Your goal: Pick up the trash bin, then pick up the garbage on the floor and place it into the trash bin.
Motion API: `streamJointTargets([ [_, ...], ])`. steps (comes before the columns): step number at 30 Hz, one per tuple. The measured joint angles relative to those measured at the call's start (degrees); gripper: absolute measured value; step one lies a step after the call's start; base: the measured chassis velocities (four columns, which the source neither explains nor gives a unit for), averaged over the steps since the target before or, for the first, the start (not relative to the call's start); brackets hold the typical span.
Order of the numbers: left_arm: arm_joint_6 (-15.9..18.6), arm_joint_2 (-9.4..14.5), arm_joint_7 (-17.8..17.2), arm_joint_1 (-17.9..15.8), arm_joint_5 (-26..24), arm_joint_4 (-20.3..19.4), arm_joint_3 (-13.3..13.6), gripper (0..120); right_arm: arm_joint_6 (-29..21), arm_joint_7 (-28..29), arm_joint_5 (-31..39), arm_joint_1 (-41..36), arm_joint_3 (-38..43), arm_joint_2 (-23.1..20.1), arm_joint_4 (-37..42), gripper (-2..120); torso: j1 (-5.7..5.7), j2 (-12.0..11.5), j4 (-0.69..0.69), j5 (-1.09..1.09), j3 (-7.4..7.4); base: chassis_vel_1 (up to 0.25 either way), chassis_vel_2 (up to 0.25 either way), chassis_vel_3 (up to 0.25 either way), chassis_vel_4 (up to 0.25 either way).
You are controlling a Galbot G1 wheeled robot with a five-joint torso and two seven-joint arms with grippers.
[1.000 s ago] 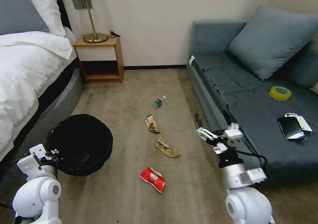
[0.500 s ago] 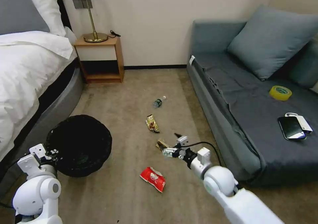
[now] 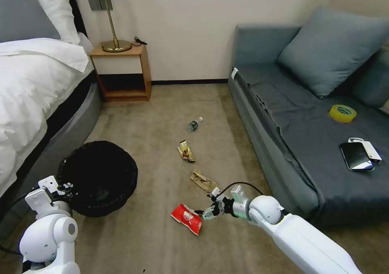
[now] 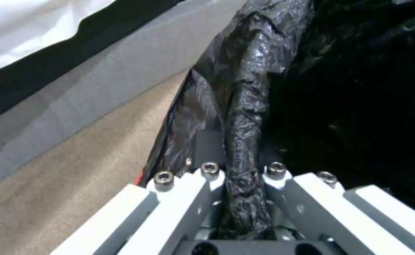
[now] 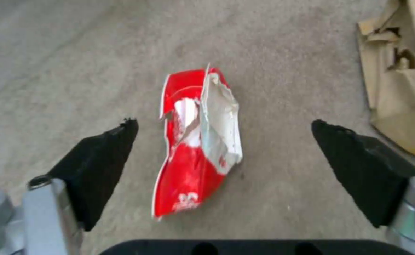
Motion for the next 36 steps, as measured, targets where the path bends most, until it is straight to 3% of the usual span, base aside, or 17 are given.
streamJointTargets([
  [10, -0.2, -0.3, 0.0, 1.5, 0.2, -1.1, -1.4, 2, 3.5, 1.8, -2.9, 3.8, -5.2, 7.1, -9.3, 92, 0.00, 0.0, 0.01, -0.01, 0.00, 0.000, 0.000, 0.000, 0.000],
  [18, -0.4, -0.4, 0.0, 2.4, 0.1, -1.9, -2.1, 2, 4.6, 3.5, -3.9, 4.3, -6.8, 9.8, -12.4, 91, 0.00, 0.0, 0.01, 0.01, 0.00, 0.000, 0.000, 0.000, 0.000],
  [36, -1.3, -0.4, 0.2, 2.8, 0.5, -1.7, -2.3, 2, 7.6, 4.8, -5.9, 3.1, -7.0, 10.2, -14.7, 25, -0.01, 0.0, 0.01, 0.00, 0.00, 0.000, 0.000, 0.000, 0.000],
])
